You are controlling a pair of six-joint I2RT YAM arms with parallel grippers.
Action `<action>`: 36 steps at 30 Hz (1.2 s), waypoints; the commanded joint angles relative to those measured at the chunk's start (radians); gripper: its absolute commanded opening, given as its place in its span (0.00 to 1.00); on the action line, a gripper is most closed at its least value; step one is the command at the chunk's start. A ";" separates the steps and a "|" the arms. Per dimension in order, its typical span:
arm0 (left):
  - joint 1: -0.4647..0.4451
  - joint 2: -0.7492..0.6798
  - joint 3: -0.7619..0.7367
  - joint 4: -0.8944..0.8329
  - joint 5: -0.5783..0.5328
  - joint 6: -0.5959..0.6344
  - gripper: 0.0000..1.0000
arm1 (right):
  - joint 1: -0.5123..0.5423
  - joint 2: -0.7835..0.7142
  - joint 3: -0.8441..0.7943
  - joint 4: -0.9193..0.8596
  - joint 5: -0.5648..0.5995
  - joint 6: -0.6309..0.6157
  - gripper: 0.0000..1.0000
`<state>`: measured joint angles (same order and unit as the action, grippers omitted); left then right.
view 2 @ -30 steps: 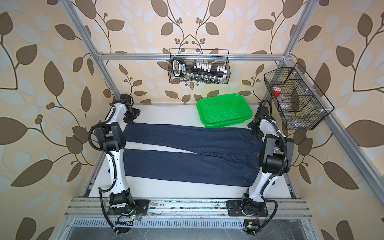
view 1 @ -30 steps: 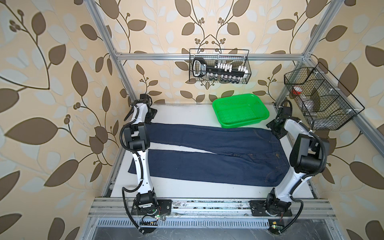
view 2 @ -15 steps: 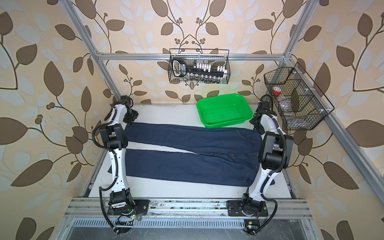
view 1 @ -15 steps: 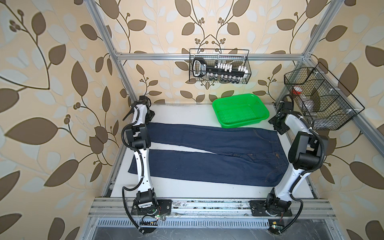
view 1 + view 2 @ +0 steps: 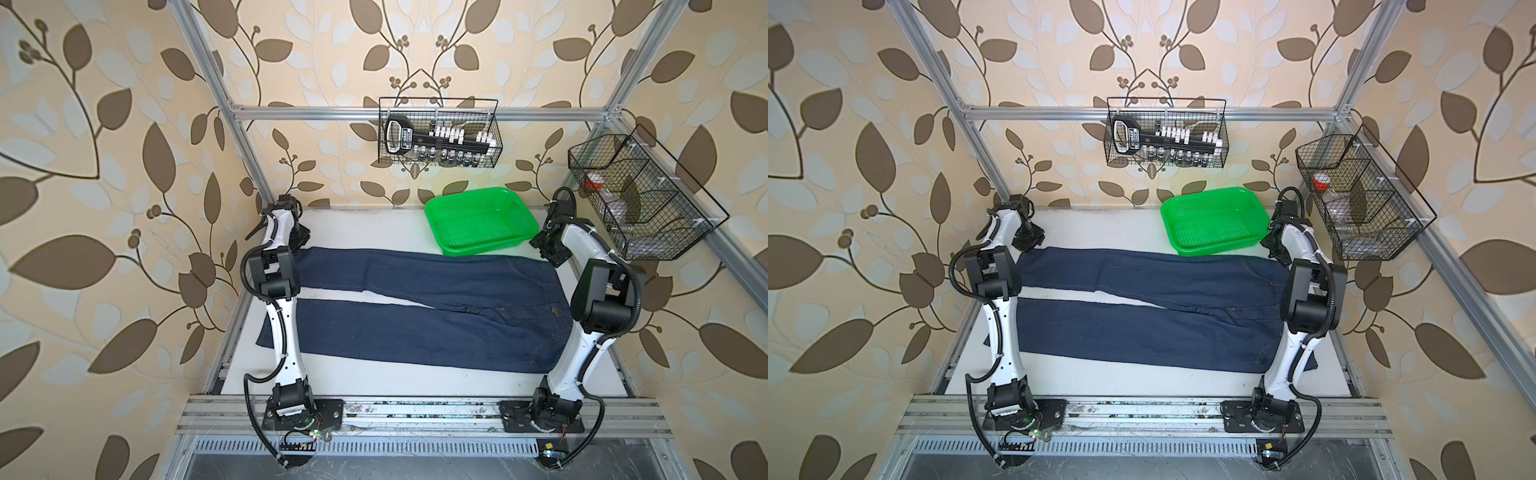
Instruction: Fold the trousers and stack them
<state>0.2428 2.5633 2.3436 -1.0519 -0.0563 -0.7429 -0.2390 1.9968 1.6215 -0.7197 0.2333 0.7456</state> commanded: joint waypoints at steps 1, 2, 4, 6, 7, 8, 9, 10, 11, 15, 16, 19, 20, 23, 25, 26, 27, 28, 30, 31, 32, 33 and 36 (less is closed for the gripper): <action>0.012 0.094 -0.098 -0.210 0.009 0.049 0.48 | 0.007 -0.015 -0.030 0.001 0.025 0.018 0.72; 0.012 0.097 -0.089 -0.214 0.007 0.049 0.47 | 0.009 -0.021 -0.039 0.007 0.029 0.018 0.72; 0.012 0.120 -0.042 -0.234 0.003 0.054 0.46 | 0.012 -0.028 -0.057 0.017 0.020 0.020 0.72; 0.013 0.150 0.009 -0.278 -0.002 0.059 0.42 | 0.012 -0.036 -0.074 0.026 0.007 0.029 0.72; 0.012 0.148 -0.001 -0.271 0.006 0.066 0.41 | 0.012 -0.035 -0.080 0.026 0.002 0.031 0.72; 0.012 0.139 -0.029 -0.257 0.018 0.067 0.39 | 0.012 -0.035 -0.081 0.023 0.000 0.031 0.72; 0.013 0.134 -0.048 -0.252 0.021 0.064 0.37 | 0.012 -0.034 -0.081 0.019 -0.001 0.033 0.72; 0.014 0.132 -0.068 -0.247 0.020 0.059 0.33 | 0.012 -0.034 -0.080 0.017 0.001 0.031 0.72; 0.016 0.134 -0.079 -0.245 0.022 0.061 0.28 | 0.013 -0.033 -0.078 0.016 0.005 0.030 0.72; 0.016 0.129 -0.100 -0.239 0.030 0.083 0.17 | 0.013 -0.026 -0.075 0.012 0.011 0.023 0.72; 0.018 0.121 -0.109 -0.230 0.033 0.082 0.11 | 0.015 -0.024 -0.077 0.012 0.010 0.024 0.72; 0.019 0.105 -0.083 -0.228 0.041 0.085 0.07 | 0.016 -0.016 -0.079 0.016 0.008 0.029 0.71; 0.019 0.100 -0.062 -0.237 0.036 0.087 0.01 | 0.018 -0.014 -0.076 0.017 0.006 0.030 0.71; 0.019 0.052 -0.031 -0.226 0.028 0.084 0.00 | 0.022 -0.006 -0.057 0.024 -0.001 0.034 0.69; 0.019 0.014 -0.012 -0.212 0.034 0.077 0.00 | 0.021 0.002 -0.039 0.026 -0.005 0.041 0.68; 0.019 -0.009 -0.003 -0.203 0.044 0.072 0.00 | 0.020 0.011 -0.021 0.017 -0.003 0.048 0.68; 0.020 -0.027 0.005 -0.195 0.055 0.069 0.00 | 0.019 0.021 -0.002 0.004 0.006 0.052 0.68; 0.019 -0.047 0.012 -0.189 0.066 0.064 0.00 | 0.021 0.036 0.020 -0.009 0.018 0.056 0.68; 0.019 -0.090 0.010 -0.172 0.091 0.058 0.00 | 0.020 0.066 0.049 -0.020 0.021 0.073 0.69; 0.018 -0.113 0.009 -0.166 0.100 0.056 0.00 | 0.017 0.082 0.061 -0.023 0.011 0.085 0.69; 0.014 -0.135 0.003 -0.156 0.110 0.058 0.00 | 0.013 0.099 0.071 -0.030 -0.001 0.099 0.69; 0.013 -0.156 -0.005 -0.149 0.119 0.057 0.00 | 0.008 0.113 0.077 -0.036 -0.016 0.114 0.69; 0.012 -0.234 -0.061 -0.106 0.155 0.054 0.00 | 0.008 0.152 0.098 -0.041 -0.032 0.132 0.68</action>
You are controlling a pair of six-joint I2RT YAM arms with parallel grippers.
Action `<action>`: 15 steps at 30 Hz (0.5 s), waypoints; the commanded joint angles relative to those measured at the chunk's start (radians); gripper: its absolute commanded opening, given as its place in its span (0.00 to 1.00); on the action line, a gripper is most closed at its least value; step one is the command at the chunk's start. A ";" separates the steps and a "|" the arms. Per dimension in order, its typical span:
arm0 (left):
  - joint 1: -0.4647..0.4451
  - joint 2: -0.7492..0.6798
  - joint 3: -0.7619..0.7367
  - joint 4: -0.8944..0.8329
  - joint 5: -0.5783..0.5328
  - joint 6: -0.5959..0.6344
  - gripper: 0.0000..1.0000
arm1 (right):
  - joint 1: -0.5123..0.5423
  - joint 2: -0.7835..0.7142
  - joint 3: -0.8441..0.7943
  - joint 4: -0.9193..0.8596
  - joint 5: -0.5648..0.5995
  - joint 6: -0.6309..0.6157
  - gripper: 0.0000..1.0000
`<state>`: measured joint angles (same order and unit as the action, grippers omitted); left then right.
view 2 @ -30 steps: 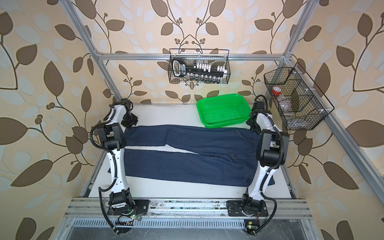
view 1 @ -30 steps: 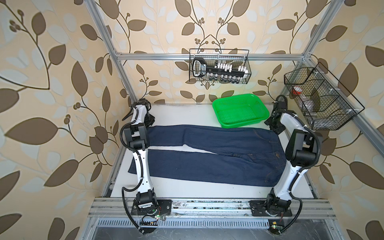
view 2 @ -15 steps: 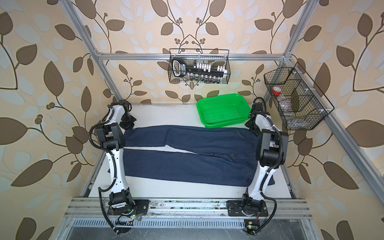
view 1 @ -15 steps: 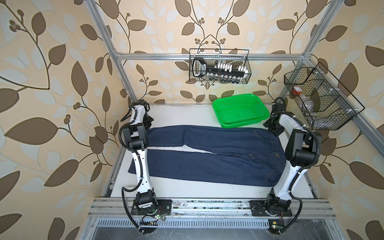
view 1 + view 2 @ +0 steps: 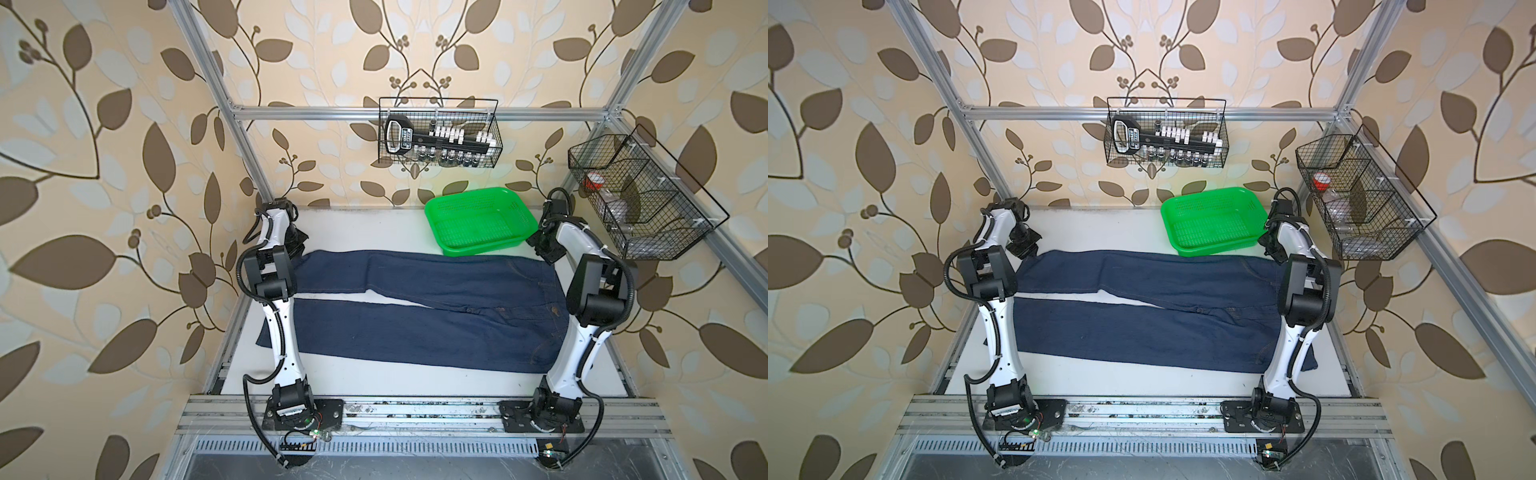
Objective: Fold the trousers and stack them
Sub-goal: 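Grasp the far hem corner with the left gripper while the right grasps the waistband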
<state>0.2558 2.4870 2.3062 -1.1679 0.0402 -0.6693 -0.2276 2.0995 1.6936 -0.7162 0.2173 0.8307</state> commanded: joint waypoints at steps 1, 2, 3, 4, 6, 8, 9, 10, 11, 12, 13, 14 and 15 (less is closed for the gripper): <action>-0.002 -0.184 -0.043 0.022 0.060 -0.021 0.00 | 0.000 0.065 0.043 -0.056 -0.015 0.047 0.68; -0.003 -0.208 -0.059 0.030 0.062 -0.020 0.00 | 0.001 0.084 0.062 -0.074 -0.019 0.050 0.67; -0.002 -0.226 -0.070 0.033 0.069 -0.022 0.00 | 0.001 0.097 0.076 -0.091 -0.017 0.058 0.67; -0.004 -0.245 -0.079 0.036 0.075 -0.025 0.00 | -0.001 0.112 0.087 -0.099 -0.013 0.065 0.66; -0.006 -0.278 -0.095 0.042 0.089 -0.026 0.00 | -0.003 0.138 0.108 -0.108 -0.015 0.074 0.65; -0.009 -0.310 -0.108 0.045 0.092 -0.025 0.00 | -0.006 0.182 0.152 -0.149 -0.008 0.094 0.64; -0.010 -0.325 -0.119 0.049 0.093 -0.025 0.00 | -0.004 0.197 0.171 -0.166 0.000 0.097 0.63; -0.010 -0.341 -0.130 0.052 0.095 -0.026 0.00 | 0.001 0.213 0.185 -0.175 0.006 0.097 0.63; -0.009 -0.356 -0.142 0.058 0.099 -0.027 0.00 | 0.004 0.227 0.196 -0.197 0.014 0.102 0.61; -0.011 -0.368 -0.152 0.062 0.102 -0.028 0.00 | 0.008 0.236 0.200 -0.208 0.017 0.105 0.60; -0.012 -0.381 -0.162 0.066 0.103 -0.030 0.00 | 0.011 0.245 0.200 -0.217 0.026 0.107 0.58; -0.013 -0.392 -0.173 0.071 0.106 -0.032 0.00 | 0.015 0.252 0.196 -0.222 0.033 0.107 0.57; -0.014 -0.402 -0.183 0.078 0.114 -0.031 0.00 | 0.019 0.258 0.193 -0.227 0.036 0.108 0.56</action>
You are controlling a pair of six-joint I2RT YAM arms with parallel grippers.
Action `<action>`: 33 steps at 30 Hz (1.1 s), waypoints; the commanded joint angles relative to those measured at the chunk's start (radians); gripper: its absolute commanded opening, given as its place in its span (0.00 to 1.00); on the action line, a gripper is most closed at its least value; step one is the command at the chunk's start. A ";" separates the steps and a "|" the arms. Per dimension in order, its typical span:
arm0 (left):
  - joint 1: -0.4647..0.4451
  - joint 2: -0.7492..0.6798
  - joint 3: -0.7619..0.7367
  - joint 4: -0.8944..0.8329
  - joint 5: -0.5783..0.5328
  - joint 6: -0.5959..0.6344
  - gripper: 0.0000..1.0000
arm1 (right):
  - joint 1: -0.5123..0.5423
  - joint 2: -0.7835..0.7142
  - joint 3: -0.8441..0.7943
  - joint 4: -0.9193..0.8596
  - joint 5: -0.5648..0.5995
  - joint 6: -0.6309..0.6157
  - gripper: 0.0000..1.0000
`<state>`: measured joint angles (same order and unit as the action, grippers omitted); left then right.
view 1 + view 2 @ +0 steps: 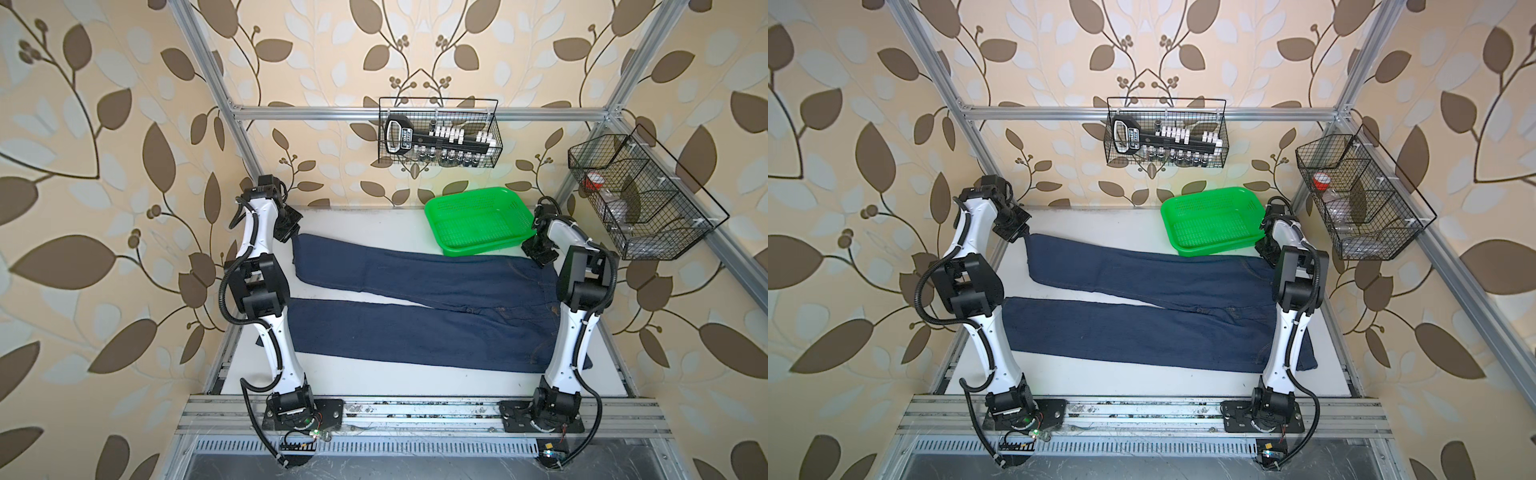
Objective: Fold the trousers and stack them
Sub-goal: 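Grasp the far hem corner with the left gripper while the right grasps the waistband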
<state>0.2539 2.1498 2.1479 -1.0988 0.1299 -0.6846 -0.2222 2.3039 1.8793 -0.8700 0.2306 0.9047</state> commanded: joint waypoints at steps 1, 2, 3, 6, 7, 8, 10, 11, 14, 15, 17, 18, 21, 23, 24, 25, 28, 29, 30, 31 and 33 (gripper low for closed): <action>-0.012 -0.071 -0.035 0.014 0.032 -0.016 0.00 | 0.016 0.062 0.004 -0.073 0.025 0.032 0.54; -0.013 -0.076 -0.039 0.012 0.034 -0.015 0.00 | 0.021 0.066 0.012 -0.082 0.035 0.025 0.48; -0.012 -0.081 -0.043 0.010 0.035 -0.012 0.00 | 0.021 0.065 0.014 -0.081 0.035 0.022 0.43; -0.013 -0.099 -0.066 0.014 0.031 -0.006 0.00 | 0.022 0.053 0.024 -0.077 0.030 0.012 0.25; -0.012 -0.104 -0.068 0.014 0.031 -0.006 0.00 | 0.023 0.045 0.026 -0.067 0.033 0.001 0.20; -0.012 -0.109 -0.068 0.013 0.029 -0.005 0.00 | 0.022 0.038 0.034 -0.069 0.035 -0.005 0.15; -0.013 -0.118 -0.062 0.004 0.015 -0.004 0.00 | 0.023 0.020 0.051 -0.082 0.043 -0.013 0.08; -0.013 -0.129 -0.059 -0.003 -0.005 -0.005 0.00 | 0.024 0.001 0.049 -0.079 0.048 -0.021 0.03; -0.012 -0.160 -0.057 -0.020 -0.066 -0.005 0.00 | 0.023 -0.068 0.021 -0.065 0.049 -0.023 0.00; -0.012 -0.169 -0.054 -0.028 -0.087 -0.006 0.00 | 0.024 -0.101 -0.002 -0.048 0.045 -0.023 0.00; -0.012 -0.193 -0.054 -0.048 -0.140 -0.009 0.00 | 0.024 -0.168 -0.049 -0.021 0.033 -0.014 0.00; -0.012 -0.206 -0.057 -0.054 -0.164 -0.012 0.00 | 0.024 -0.196 -0.075 -0.007 0.024 -0.012 0.00; -0.012 -0.251 -0.082 -0.053 -0.220 -0.022 0.00 | 0.030 -0.288 -0.145 0.025 0.004 -0.003 0.00; -0.012 -0.282 -0.091 -0.055 -0.249 -0.031 0.00 | 0.028 -0.353 -0.196 0.052 0.005 -0.006 0.00; -0.013 -0.295 -0.126 -0.053 -0.261 -0.035 0.00 | 0.027 -0.380 -0.218 0.063 0.004 -0.010 0.00; -0.012 -0.312 -0.140 -0.051 -0.272 -0.040 0.00 | 0.026 -0.411 -0.241 0.077 -0.003 -0.011 0.00; -0.011 -0.353 -0.166 -0.046 -0.300 -0.051 0.00 | 0.023 -0.493 -0.304 0.104 -0.007 -0.010 0.00; -0.011 -0.364 -0.175 -0.046 -0.311 -0.053 0.00 | 0.018 -0.518 -0.324 0.114 -0.014 -0.010 0.00; -0.011 -0.377 -0.184 -0.048 -0.326 -0.053 0.00 | 0.014 -0.542 -0.341 0.119 -0.022 -0.008 0.00; -0.010 -0.389 -0.191 -0.052 -0.341 -0.053 0.00 | 0.010 -0.561 -0.353 0.122 -0.027 -0.009 0.00; -0.006 -0.416 -0.222 -0.058 -0.372 -0.056 0.00 | 0.004 -0.608 -0.386 0.118 -0.029 -0.013 0.00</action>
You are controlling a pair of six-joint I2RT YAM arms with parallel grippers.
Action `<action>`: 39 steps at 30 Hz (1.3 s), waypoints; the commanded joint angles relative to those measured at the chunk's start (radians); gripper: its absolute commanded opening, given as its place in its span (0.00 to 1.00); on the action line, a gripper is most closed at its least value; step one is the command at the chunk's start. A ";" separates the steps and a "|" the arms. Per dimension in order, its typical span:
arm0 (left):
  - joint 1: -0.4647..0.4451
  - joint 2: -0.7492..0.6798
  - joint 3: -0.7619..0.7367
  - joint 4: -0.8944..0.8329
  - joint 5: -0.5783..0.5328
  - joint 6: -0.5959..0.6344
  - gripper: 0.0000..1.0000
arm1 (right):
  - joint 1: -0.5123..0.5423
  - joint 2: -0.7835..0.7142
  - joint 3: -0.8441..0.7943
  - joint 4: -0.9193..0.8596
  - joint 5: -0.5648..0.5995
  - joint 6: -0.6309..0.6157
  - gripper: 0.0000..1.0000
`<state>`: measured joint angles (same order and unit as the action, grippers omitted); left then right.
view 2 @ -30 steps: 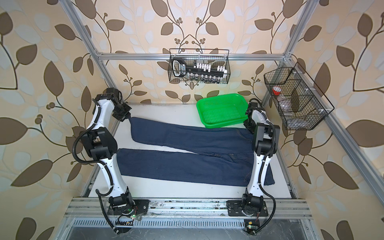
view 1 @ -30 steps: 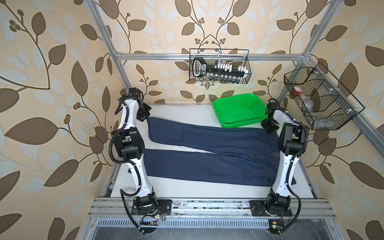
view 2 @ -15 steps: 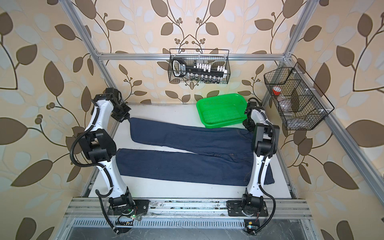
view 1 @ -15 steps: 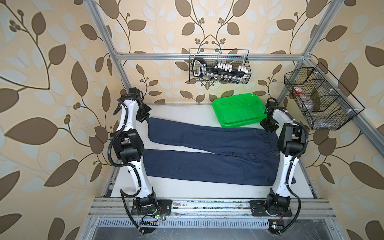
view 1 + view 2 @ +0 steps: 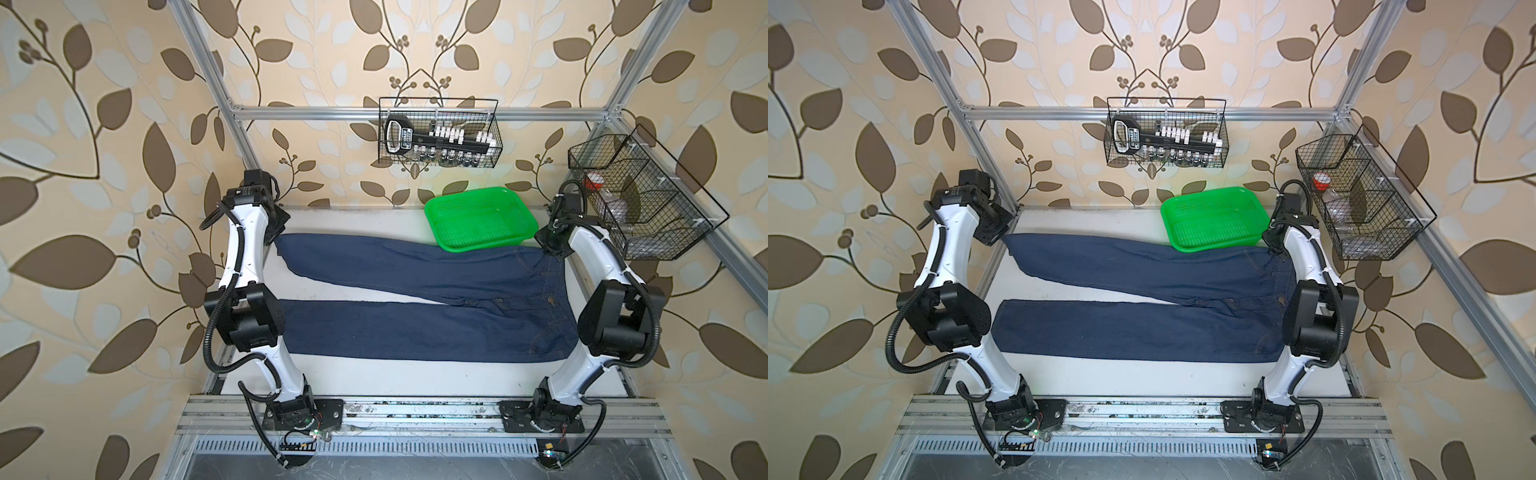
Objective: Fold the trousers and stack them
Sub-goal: 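Grasp the far hem corner with the left gripper while the right grasps the waistband, then fold the far jeans edge over the nearer leg with both grippers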
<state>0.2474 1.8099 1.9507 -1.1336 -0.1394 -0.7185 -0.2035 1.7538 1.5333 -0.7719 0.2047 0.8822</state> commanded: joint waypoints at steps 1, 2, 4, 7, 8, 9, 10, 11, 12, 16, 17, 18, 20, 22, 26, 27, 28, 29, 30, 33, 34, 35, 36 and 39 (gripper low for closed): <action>0.005 -0.090 -0.041 -0.027 -0.117 -0.027 0.00 | -0.017 -0.085 -0.060 0.024 -0.007 0.005 0.00; 0.010 -0.110 -0.064 -0.030 -0.126 -0.033 0.00 | -0.020 -0.112 -0.086 0.030 -0.020 0.004 0.00; 0.025 -0.151 -0.116 -0.025 -0.140 -0.045 0.00 | -0.026 -0.170 -0.137 0.036 -0.032 0.006 0.00; 0.045 -0.232 -0.221 0.033 -0.149 -0.051 0.00 | -0.049 -0.248 -0.204 0.048 -0.045 -0.004 0.00; 0.051 -0.253 -0.249 0.049 -0.148 -0.052 0.00 | -0.060 -0.268 -0.225 0.052 -0.053 -0.011 0.00; 0.056 -0.267 -0.266 0.057 -0.147 -0.053 0.00 | -0.069 -0.283 -0.241 0.054 -0.053 -0.013 0.00; 0.062 -0.275 -0.280 0.060 -0.145 -0.054 0.00 | -0.080 -0.301 -0.257 0.057 -0.058 -0.014 0.00; 0.066 -0.283 -0.289 0.063 -0.143 -0.055 0.00 | -0.086 -0.314 -0.271 0.065 -0.067 -0.019 0.00; 0.068 -0.287 -0.296 0.068 -0.139 -0.053 0.00 | -0.087 -0.324 -0.278 0.068 -0.069 -0.026 0.00; 0.080 -0.319 -0.331 0.074 -0.129 -0.052 0.00 | -0.091 -0.357 -0.326 0.081 -0.131 -0.035 0.00; 0.079 -0.336 -0.345 0.066 -0.136 -0.049 0.00 | -0.097 -0.368 -0.331 0.065 -0.139 -0.035 0.00; 0.081 -0.355 -0.362 0.054 -0.142 -0.049 0.00 | -0.108 -0.377 -0.335 0.046 -0.142 -0.032 0.00; 0.082 -0.420 -0.427 0.060 -0.150 -0.046 0.00 | -0.125 -0.411 -0.357 0.022 -0.144 -0.030 0.00; 0.097 -0.464 -0.504 0.096 -0.141 -0.051 0.00 | -0.128 -0.446 -0.393 0.013 -0.141 -0.021 0.00; 0.153 -0.490 -0.609 0.218 0.045 -0.041 0.00 | -0.155 -0.529 -0.484 0.003 -0.176 0.030 0.00; 0.155 -0.492 -0.623 0.235 0.070 -0.034 0.00 | -0.165 -0.556 -0.502 0.000 -0.185 0.043 0.00; 0.155 -0.494 -0.632 0.247 0.086 -0.022 0.00 | -0.169 -0.592 -0.517 0.000 -0.186 0.051 0.00; 0.155 -0.494 -0.636 0.254 0.093 -0.011 0.00 | -0.172 -0.631 -0.528 -0.011 -0.172 0.054 0.00; 0.155 -0.492 -0.638 0.259 0.098 -0.002 0.00 | -0.174 -0.663 -0.536 -0.020 -0.161 0.047 0.00; 0.155 -0.482 -0.633 0.262 0.111 0.019 0.00 | -0.184 -0.756 -0.580 -0.068 -0.145 0.017 0.00; 0.155 -0.483 -0.641 0.261 0.113 0.019 0.00 | -0.191 -0.786 -0.607 -0.077 -0.147 0.018 0.00; 0.155 -0.488 -0.657 0.257 0.112 0.014 0.00 | -0.203 -0.816 -0.650 -0.080 -0.161 0.027 0.00; 0.155 -0.495 -0.673 0.253 0.110 0.010 0.00 | -0.214 -0.836 -0.673 -0.084 -0.180 0.039 0.00; 0.155 -0.520 -0.682 0.195 0.075 0.013 0.00 | -0.223 -0.897 -0.704 -0.112 -0.189 0.039 0.00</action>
<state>0.4000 1.3323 1.2739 -0.9020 -0.0456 -0.7242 -0.4187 0.8814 0.8524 -0.8352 0.0246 0.9012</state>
